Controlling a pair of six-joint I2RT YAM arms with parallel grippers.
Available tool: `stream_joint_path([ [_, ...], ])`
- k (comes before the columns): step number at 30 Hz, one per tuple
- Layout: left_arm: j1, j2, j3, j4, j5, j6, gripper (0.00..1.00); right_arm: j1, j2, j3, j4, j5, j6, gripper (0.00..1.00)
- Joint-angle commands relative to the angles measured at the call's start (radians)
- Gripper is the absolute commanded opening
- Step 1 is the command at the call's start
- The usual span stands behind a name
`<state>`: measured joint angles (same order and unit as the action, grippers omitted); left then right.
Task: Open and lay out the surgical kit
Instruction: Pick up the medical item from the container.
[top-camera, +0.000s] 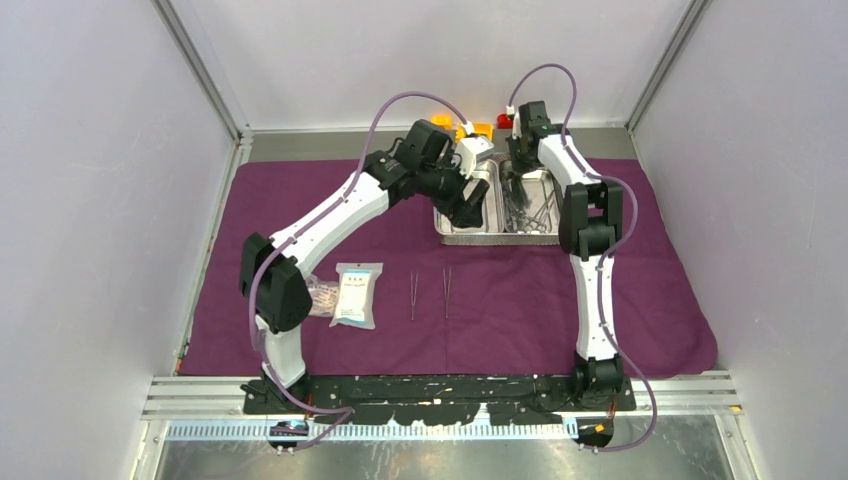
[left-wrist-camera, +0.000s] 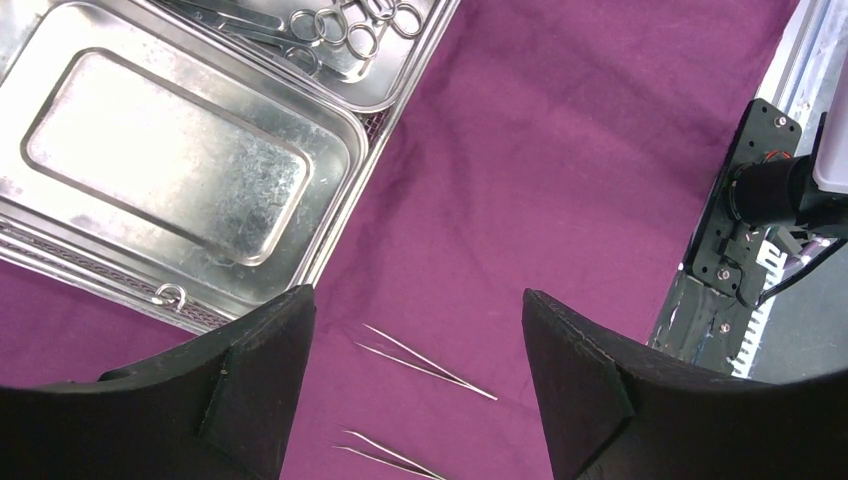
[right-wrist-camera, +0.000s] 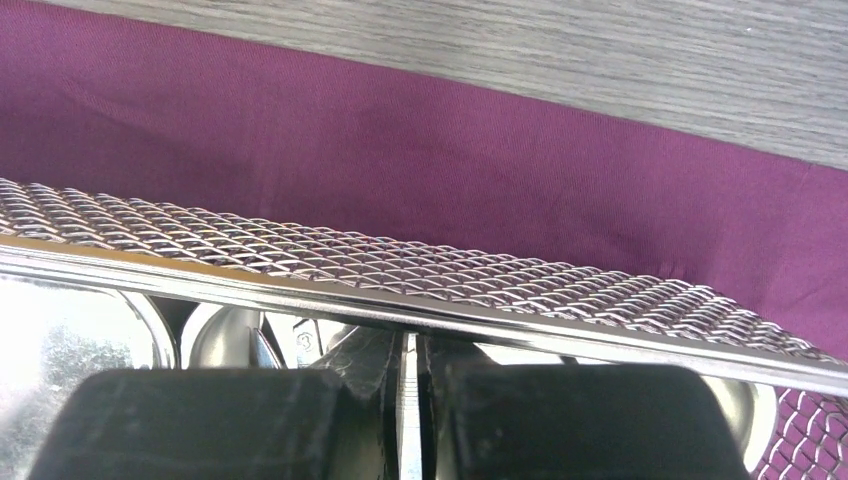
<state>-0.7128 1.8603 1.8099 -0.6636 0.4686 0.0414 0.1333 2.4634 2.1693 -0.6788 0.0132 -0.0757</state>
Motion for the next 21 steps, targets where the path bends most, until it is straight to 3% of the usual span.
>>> stream_joint_path([
  [1, 0.002, -0.021, 0.017, 0.014, -0.009, 0.001, 0.78, -0.006, 0.034, 0.036, -0.06, 0.001, 0.005, 0.08],
  [7, 0.015, -0.011, 0.026, 0.011, -0.1, 0.0, 0.79, -0.01, -0.018, 0.038, -0.05, 0.001, 0.025, 0.0],
  [21, 0.061, 0.078, 0.128, 0.014, -0.137, -0.077, 0.85, -0.024, -0.181, 0.015, 0.004, -0.057, 0.075, 0.0],
])
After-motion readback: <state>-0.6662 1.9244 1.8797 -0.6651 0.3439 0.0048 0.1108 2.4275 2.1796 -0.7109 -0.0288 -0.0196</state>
